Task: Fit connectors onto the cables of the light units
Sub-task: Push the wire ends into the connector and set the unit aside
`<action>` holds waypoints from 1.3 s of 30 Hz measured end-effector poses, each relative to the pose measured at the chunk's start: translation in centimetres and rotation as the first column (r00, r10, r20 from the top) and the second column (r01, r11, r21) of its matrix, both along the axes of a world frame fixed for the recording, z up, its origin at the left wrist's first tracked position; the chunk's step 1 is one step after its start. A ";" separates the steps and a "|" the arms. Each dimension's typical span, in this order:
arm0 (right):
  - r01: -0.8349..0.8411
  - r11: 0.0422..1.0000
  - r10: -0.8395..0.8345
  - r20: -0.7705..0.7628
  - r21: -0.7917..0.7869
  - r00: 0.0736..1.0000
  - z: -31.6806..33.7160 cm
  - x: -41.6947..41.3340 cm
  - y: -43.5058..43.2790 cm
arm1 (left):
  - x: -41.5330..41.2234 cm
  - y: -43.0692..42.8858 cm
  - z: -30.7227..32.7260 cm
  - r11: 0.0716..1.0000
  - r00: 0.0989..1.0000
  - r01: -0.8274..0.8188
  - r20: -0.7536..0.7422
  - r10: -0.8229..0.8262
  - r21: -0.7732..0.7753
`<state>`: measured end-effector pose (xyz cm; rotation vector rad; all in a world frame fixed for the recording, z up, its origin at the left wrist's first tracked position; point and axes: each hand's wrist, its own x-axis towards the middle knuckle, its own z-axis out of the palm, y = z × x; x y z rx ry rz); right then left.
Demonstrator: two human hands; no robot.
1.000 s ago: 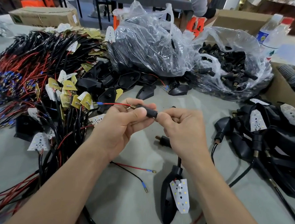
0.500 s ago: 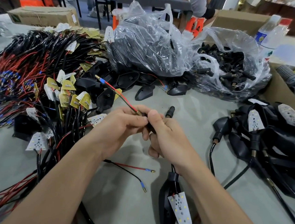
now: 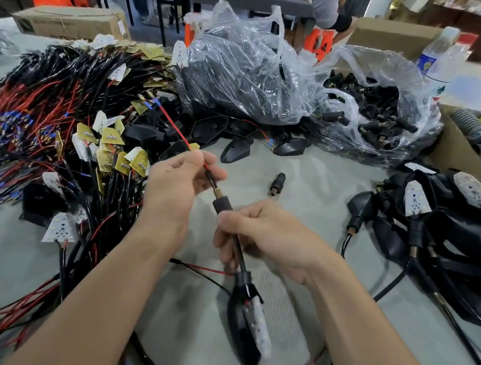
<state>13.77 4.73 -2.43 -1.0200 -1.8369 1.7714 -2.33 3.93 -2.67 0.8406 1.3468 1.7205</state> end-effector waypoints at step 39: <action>0.508 0.823 -0.568 -0.376 -0.255 0.732 -0.3 2.2 2.9 | 0.3 -0.6 -1.0 0.818 0.827 0.495 -0.130 -0.547 -0.292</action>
